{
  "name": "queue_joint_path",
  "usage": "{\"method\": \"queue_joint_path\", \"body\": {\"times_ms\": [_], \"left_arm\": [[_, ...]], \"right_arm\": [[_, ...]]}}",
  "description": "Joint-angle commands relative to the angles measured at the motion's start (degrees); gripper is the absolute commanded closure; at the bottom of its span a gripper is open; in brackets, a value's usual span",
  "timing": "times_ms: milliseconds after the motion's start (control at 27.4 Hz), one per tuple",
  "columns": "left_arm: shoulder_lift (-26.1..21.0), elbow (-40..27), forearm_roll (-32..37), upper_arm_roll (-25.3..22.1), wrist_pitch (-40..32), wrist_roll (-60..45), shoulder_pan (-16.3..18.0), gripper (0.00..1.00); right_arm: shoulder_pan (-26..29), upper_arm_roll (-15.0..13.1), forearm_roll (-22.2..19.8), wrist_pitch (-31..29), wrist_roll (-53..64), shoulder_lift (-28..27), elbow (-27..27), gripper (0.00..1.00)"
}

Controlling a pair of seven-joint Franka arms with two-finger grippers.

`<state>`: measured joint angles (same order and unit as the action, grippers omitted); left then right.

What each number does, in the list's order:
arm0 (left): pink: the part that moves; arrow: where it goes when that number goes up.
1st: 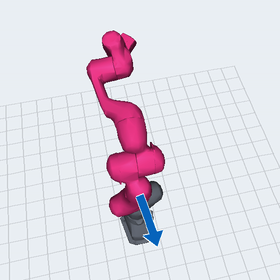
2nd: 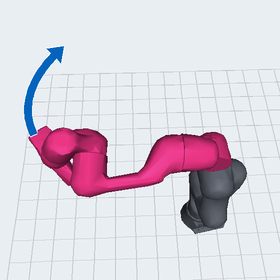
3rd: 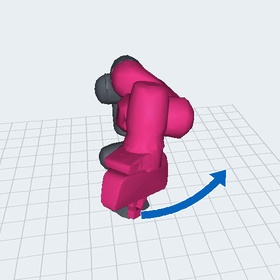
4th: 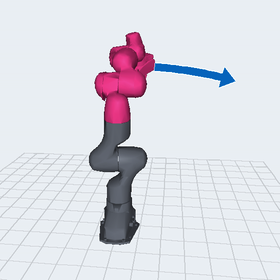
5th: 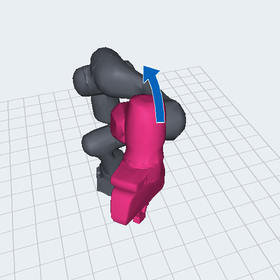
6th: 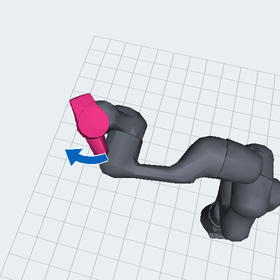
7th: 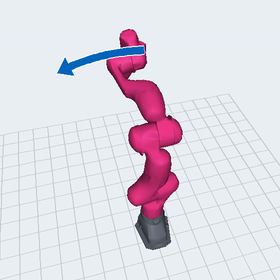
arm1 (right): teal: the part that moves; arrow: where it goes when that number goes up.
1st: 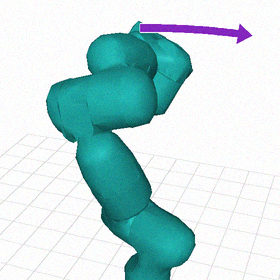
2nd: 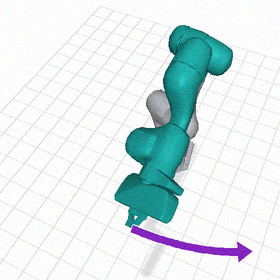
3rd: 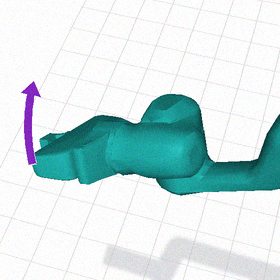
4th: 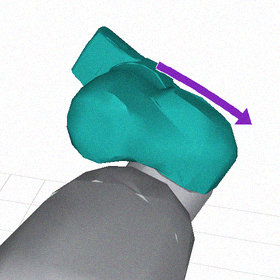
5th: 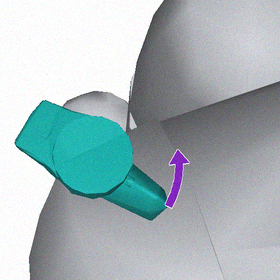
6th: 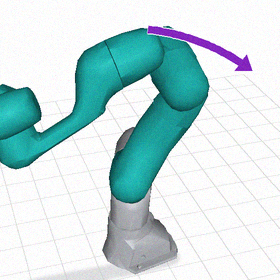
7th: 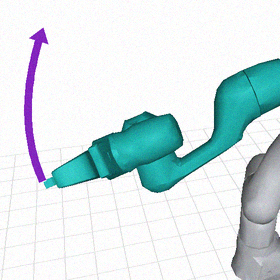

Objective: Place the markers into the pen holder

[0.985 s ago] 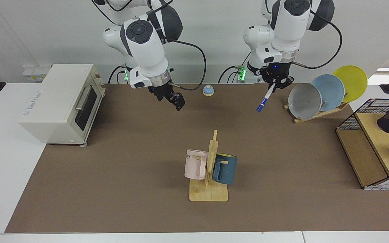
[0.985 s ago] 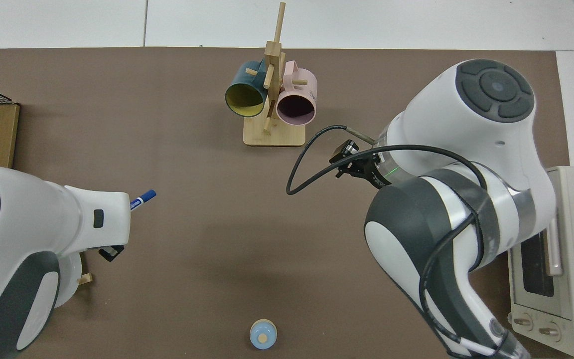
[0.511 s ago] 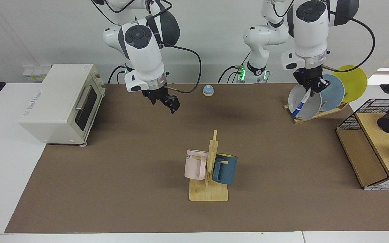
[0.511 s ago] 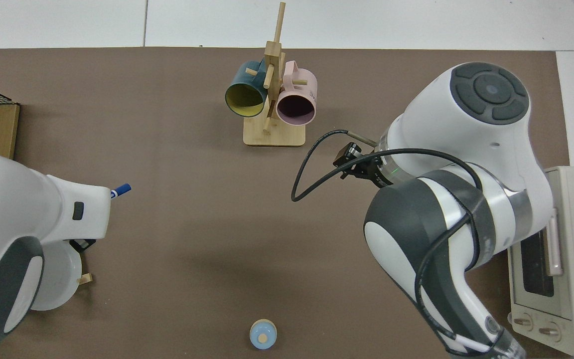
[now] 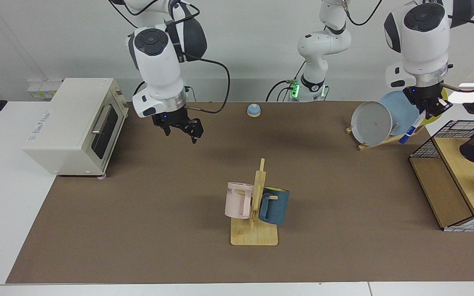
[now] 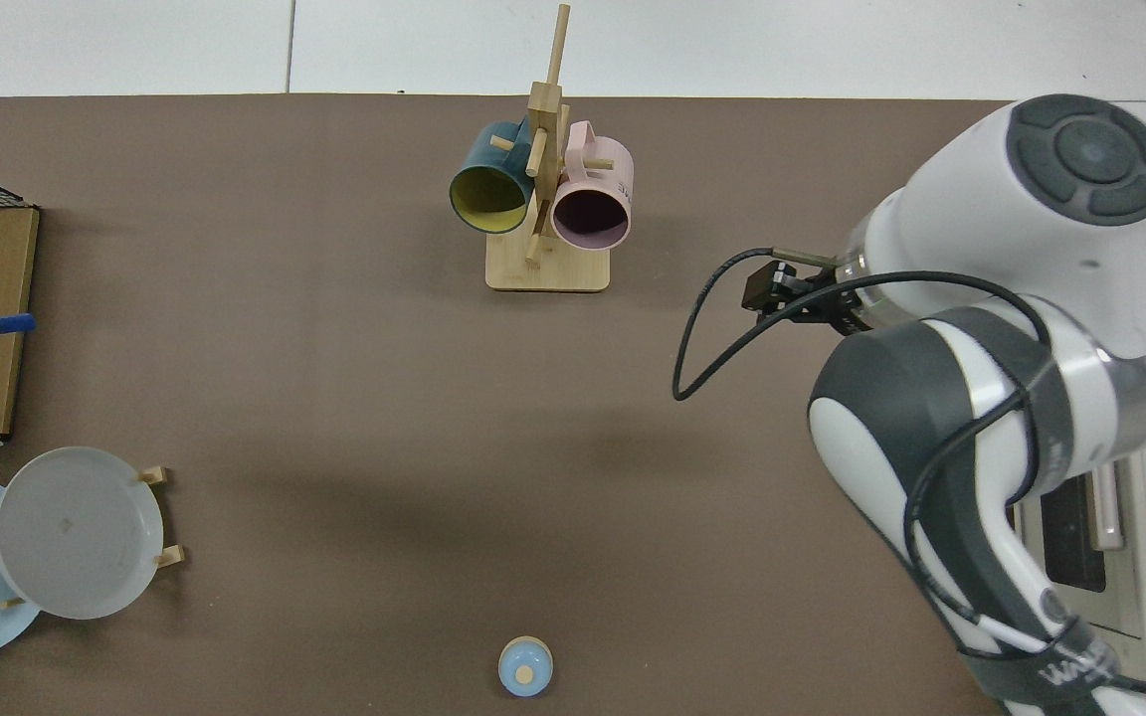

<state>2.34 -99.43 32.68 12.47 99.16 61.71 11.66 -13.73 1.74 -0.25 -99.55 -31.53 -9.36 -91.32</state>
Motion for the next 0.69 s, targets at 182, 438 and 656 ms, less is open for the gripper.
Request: {"method": "queue_joint_path", "body": {"times_ms": [182, 438, 656], "left_arm": [[-2.5, 4.9, 6.9, 0.7, -0.5, 6.5, 0.4, 1.00], [-3.9, 6.8, 11.3, 0.6, -0.1, 12.9, 1.7, 1.00], [-5.0, 9.3, 16.3, 0.6, -0.1, 19.7, 2.2, 1.00]], "right_arm": [[7.5, 0.6, -2.2, 5.7, 18.4, 1.4, 5.5, 0.00], [10.5, 0.7, -2.5, 9.5, 24.4, 5.0, 6.1, 0.00], [10.7, 0.7, -2.1, 9.7, 23.6, 6.0, 4.9, 0.00]]}}
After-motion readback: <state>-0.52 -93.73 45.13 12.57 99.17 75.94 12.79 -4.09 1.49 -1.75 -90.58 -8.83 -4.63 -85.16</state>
